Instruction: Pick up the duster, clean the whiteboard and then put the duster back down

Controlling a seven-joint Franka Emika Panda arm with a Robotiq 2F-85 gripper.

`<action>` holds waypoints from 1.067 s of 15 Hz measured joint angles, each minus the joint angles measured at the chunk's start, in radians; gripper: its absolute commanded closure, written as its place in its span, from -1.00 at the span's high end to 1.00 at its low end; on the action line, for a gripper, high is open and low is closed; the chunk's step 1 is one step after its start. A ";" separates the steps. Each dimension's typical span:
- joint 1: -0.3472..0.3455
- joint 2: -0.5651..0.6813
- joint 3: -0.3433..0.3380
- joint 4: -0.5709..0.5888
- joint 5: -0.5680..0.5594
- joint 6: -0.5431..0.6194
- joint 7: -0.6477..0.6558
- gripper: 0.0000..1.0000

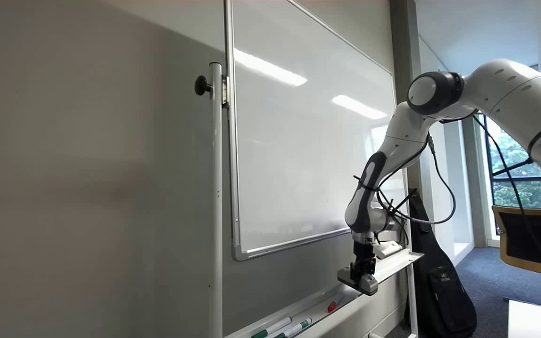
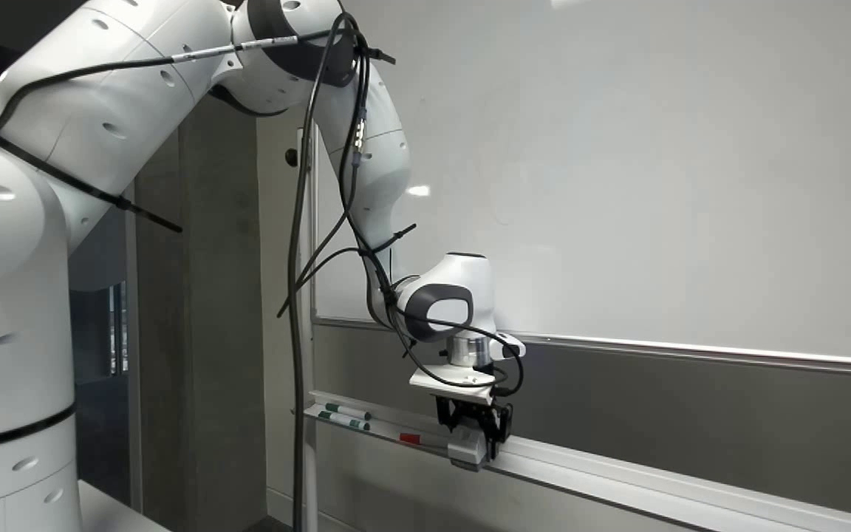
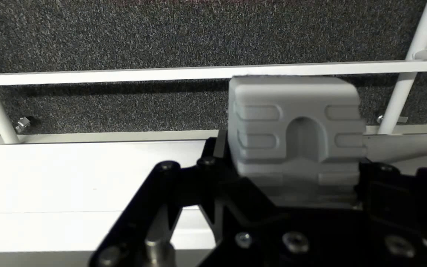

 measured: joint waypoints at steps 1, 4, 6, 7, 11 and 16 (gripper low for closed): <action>0.000 0.000 0.000 0.001 -0.003 0.000 0.000 -0.24; 0.000 0.004 0.002 0.015 -0.018 0.000 0.002 -0.24; 0.000 0.007 0.002 0.019 -0.021 0.000 0.003 -0.24; 0.000 0.009 0.002 0.020 -0.021 0.000 0.003 -0.24; -0.001 0.027 0.003 0.026 -0.022 0.000 0.004 -0.24; -0.001 0.049 0.003 0.043 -0.027 0.000 0.019 1.00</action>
